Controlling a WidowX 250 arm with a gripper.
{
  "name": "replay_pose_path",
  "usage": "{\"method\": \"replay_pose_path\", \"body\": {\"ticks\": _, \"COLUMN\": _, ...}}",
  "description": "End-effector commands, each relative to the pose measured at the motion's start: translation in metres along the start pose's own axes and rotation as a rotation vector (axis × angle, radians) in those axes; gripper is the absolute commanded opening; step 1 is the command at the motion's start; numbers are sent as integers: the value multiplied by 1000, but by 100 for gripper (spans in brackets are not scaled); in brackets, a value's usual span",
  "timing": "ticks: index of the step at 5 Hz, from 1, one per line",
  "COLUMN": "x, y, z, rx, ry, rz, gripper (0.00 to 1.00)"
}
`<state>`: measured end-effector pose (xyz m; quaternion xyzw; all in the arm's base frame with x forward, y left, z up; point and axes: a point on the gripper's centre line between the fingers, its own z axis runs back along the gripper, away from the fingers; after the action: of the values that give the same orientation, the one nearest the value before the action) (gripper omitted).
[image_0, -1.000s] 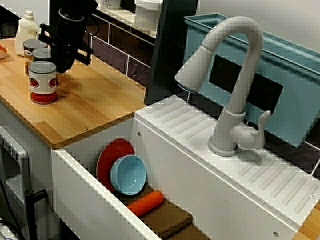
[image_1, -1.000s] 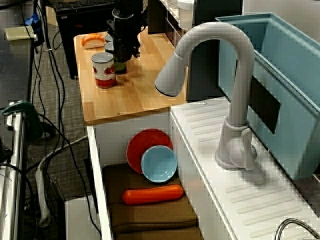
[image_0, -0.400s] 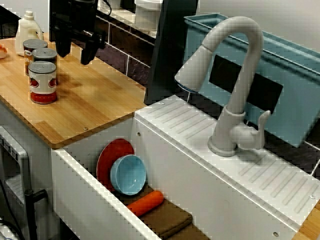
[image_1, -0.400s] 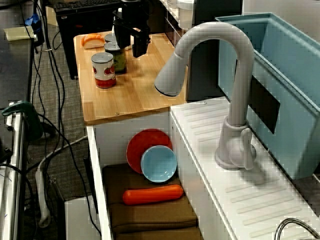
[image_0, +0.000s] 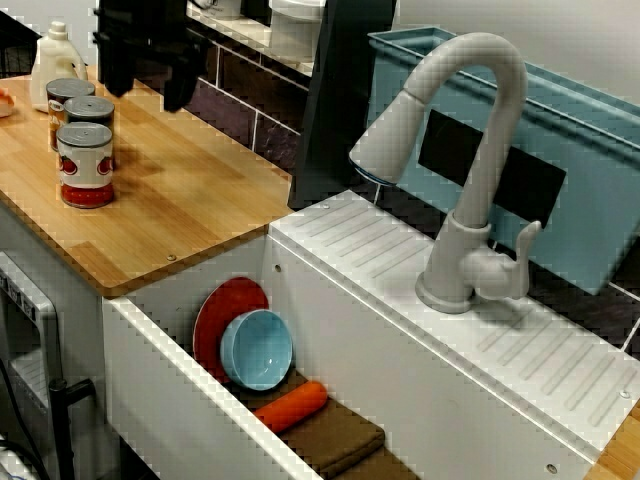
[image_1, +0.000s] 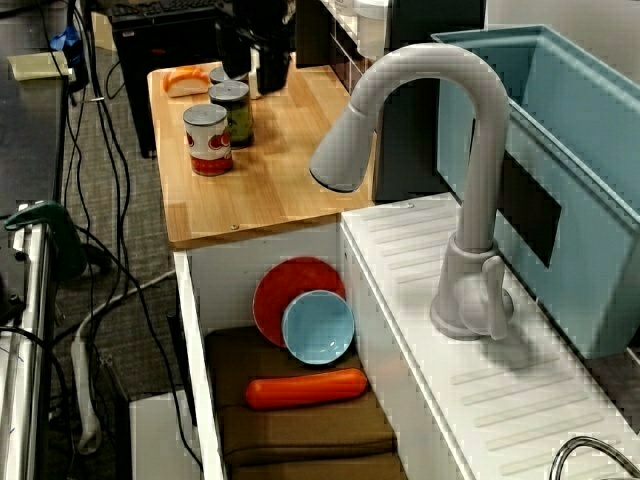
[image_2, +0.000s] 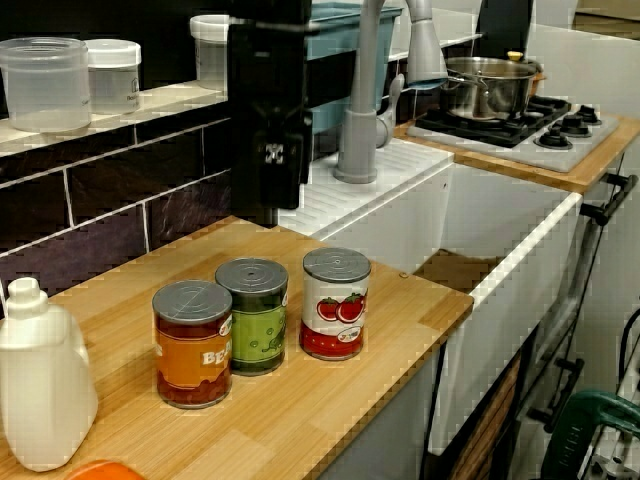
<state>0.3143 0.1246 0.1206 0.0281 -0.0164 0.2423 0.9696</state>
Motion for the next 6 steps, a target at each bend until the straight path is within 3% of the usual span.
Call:
{"method": "replay_pose_path", "body": {"ticks": 1, "x": -38, "y": 31, "z": 47, "rx": -51, "ry": -65, "rz": -69, "gripper": 100}}
{"method": "replay_pose_path", "body": {"ticks": 2, "x": -56, "y": 39, "z": 47, "rx": -57, "ry": -70, "rz": -100, "gripper": 100}}
{"method": "replay_pose_path", "body": {"ticks": 3, "x": -70, "y": 45, "z": 39, "rx": -26, "ry": -73, "rz": -130, "gripper": 100}}
{"method": "replay_pose_path", "body": {"ticks": 6, "x": -81, "y": 75, "z": 2, "rx": 76, "ry": -66, "rz": -197, "gripper": 100}}
